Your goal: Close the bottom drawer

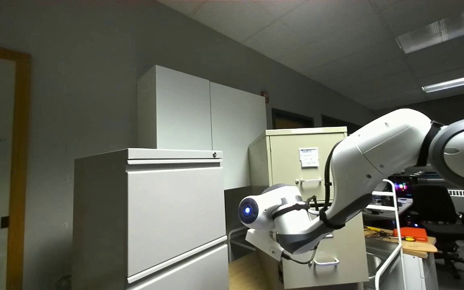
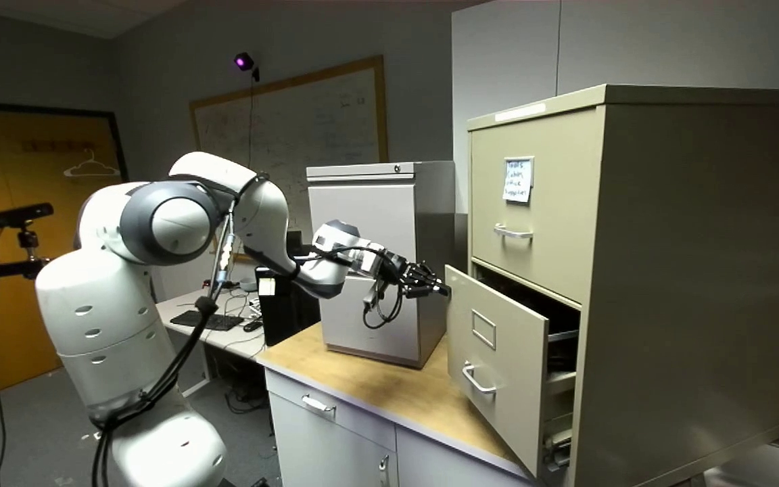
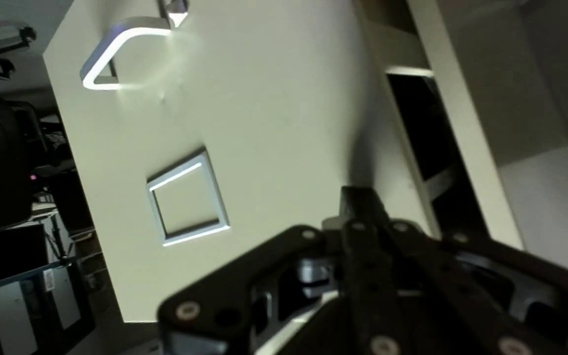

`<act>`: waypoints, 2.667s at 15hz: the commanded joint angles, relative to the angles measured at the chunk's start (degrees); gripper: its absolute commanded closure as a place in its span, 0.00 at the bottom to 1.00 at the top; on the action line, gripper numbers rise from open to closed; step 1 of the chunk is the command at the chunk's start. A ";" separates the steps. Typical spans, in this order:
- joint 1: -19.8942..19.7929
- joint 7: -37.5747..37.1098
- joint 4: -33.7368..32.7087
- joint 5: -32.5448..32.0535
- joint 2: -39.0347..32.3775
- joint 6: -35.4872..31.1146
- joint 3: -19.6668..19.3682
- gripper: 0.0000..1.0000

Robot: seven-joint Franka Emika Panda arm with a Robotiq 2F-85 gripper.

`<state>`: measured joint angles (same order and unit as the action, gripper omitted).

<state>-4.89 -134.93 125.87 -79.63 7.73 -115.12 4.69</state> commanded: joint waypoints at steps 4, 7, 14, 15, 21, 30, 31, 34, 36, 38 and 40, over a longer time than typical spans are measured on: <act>2.44 -6.25 -8.92 -13.36 -7.77 -8.87 -2.98 1.00; 2.13 -7.68 -11.39 -15.04 -10.19 -12.46 -4.31 1.00; 3.45 -5.41 -5.03 -6.75 -1.81 -22.82 -4.12 1.00; 3.69 -4.88 -4.00 -5.69 -0.32 -23.44 -4.21 1.00; 3.46 -0.37 4.52 2.83 7.61 -24.83 -6.77 1.00; 0.04 6.19 13.32 12.42 15.03 -25.69 -8.10 1.00; -0.68 5.35 13.18 11.37 15.05 -25.15 -7.96 1.00; -3.04 1.13 11.46 5.71 13.90 -22.50 -7.59 1.00; -3.31 -0.25 10.28 3.64 12.41 -21.07 -8.22 1.00; -2.97 -0.63 8.85 2.48 10.57 -20.25 -8.41 1.00; -2.54 -0.50 7.05 1.91 8.46 -19.58 -8.47 1.00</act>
<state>-7.97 -133.60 136.72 -75.81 19.94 -136.31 -4.01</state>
